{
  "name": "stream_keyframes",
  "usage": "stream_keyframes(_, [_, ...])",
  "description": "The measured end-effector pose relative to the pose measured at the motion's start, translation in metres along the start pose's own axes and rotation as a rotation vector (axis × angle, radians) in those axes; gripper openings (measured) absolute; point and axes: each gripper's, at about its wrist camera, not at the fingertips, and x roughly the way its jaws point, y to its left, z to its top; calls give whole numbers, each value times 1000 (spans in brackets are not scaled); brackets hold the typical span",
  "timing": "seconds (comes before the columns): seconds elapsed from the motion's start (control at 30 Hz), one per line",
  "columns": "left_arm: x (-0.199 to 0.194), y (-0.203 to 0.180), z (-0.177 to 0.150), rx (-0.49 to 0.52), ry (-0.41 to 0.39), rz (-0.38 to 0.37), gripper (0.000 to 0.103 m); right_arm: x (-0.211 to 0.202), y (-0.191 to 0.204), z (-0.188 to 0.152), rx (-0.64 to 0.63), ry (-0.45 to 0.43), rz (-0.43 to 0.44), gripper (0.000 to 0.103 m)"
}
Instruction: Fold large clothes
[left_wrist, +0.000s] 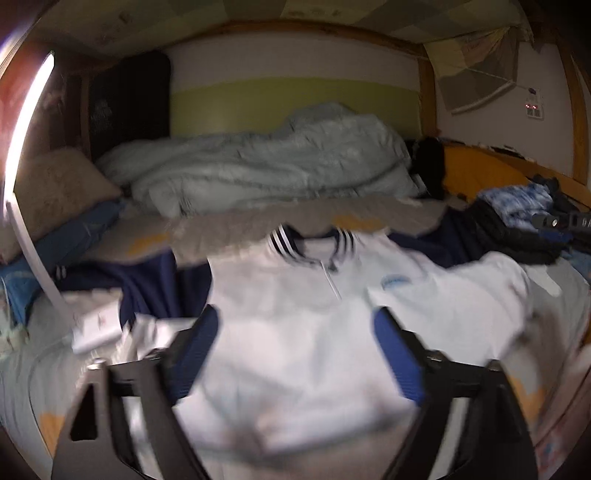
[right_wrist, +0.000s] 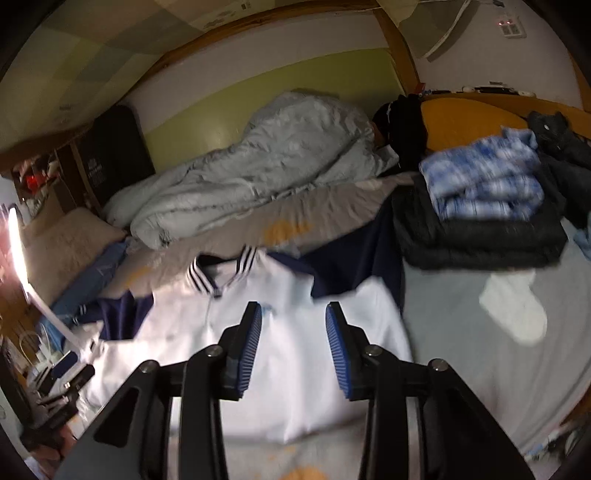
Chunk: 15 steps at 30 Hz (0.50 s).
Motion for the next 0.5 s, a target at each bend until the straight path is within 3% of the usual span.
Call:
stream_keyframes(0.13, [19,2,16,-20,-39,12,102,25,-31,31,106,65,61,34])
stream_keyframes(0.27, [60,0,9,20,35,3,103,57,-64,48,152,96,1,34])
stream_keyframes(0.5, [118,6,-25,9,87,22,103,144,-117,32,260,274,-59,34])
